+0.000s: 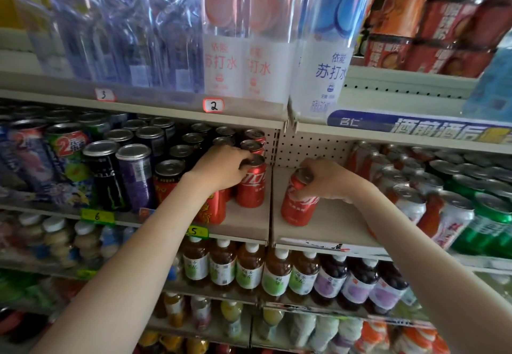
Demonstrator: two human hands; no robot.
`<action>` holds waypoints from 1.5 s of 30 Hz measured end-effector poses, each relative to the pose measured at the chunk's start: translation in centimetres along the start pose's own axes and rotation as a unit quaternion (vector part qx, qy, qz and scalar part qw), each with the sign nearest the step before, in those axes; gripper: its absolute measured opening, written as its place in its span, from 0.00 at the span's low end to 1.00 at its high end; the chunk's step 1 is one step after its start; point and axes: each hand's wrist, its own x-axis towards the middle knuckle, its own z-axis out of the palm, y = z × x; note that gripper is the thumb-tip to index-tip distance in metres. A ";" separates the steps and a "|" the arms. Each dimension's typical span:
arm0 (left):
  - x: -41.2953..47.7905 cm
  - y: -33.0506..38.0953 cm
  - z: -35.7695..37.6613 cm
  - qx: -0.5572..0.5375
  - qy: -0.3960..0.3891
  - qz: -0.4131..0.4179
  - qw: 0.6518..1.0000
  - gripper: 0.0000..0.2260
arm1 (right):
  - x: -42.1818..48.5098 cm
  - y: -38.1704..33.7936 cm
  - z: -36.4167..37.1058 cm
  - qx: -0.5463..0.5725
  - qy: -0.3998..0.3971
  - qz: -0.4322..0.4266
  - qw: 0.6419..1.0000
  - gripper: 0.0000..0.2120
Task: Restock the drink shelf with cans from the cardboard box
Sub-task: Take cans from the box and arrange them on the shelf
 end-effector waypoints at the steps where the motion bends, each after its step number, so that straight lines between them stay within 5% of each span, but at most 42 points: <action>1: -0.1 -0.2 0.1 0.004 -0.002 0.001 1.000 0.15 | 0.1 -0.7 0.3 0.002 -0.006 -0.012 1.000 0.26; 19: -1.9 -1.4 1.2 0.027 0.019 0.044 0.998 0.27 | 1.8 -6.0 5.1 0.150 0.042 -0.095 0.983 0.48; 29: -1.8 -1.1 1.5 -0.023 0.013 0.035 0.999 0.18 | 1.1 -6.5 6.8 0.205 0.073 -0.084 0.972 0.44; 36: -2.0 -1.0 1.4 0.008 0.010 0.026 1.000 0.23 | 0.0 -7.4 8.5 0.233 0.172 -0.074 0.954 0.39; 42: -2.3 -0.2 0.9 0.096 0.032 0.021 0.995 0.23 | -0.1 -6.6 8.0 0.225 0.120 -0.082 0.963 0.42; 45: -3.4 0.8 0.4 0.092 0.074 -0.007 0.993 0.24 | -0.8 -6.1 7.8 0.151 0.208 -0.123 0.958 0.42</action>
